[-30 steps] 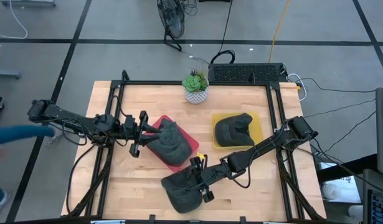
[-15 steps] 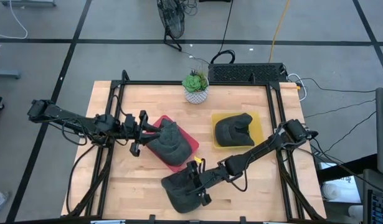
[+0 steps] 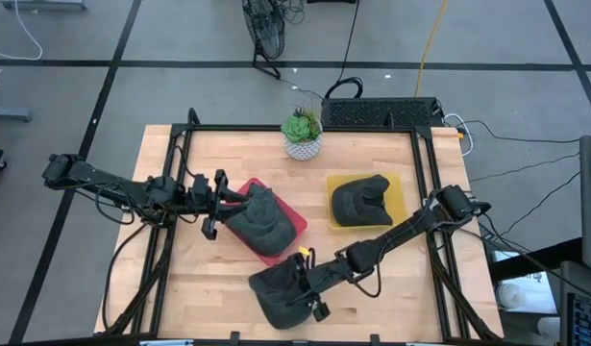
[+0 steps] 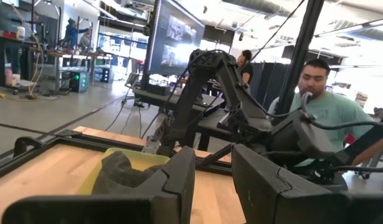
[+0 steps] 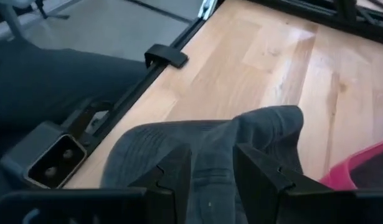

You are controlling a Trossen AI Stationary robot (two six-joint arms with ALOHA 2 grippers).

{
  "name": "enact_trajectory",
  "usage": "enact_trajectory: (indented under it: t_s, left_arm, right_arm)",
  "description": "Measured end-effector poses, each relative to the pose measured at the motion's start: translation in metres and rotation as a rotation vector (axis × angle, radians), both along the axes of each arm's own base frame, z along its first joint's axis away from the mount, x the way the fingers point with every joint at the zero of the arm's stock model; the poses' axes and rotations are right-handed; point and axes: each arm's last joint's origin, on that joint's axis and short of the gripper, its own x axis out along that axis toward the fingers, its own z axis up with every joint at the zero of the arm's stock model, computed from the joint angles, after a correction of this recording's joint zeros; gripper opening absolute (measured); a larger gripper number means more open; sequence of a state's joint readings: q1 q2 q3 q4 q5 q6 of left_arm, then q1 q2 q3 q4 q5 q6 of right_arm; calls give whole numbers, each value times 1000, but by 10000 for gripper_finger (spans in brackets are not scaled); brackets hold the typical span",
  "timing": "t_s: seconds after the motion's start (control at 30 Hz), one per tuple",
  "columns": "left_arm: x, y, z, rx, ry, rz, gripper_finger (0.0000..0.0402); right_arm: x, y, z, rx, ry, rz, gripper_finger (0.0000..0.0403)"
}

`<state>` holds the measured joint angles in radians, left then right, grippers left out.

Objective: Pick & Place hat
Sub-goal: Put the black cap into the yellow bin

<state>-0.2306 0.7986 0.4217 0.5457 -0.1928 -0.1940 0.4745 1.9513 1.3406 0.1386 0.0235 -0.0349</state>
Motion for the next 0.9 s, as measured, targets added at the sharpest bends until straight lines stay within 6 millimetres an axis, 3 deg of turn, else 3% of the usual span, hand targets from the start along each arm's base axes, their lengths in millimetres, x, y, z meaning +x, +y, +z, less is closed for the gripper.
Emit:
enact_trajectory:
  t_s: [0.23,0.77,0.9]
  left_arm:
    - [0,0,0,-4,-4,-1,108]
    - [0,0,0,-38,-3,-14,108]
    - [0,0,0,-34,-3,-14,108]
  right_arm:
    - [13,9,16,-46,66,11,107]
    - [31,0,-26,-79,206,-54,107]
    - [30,-2,-29,-89,226,-56,107]
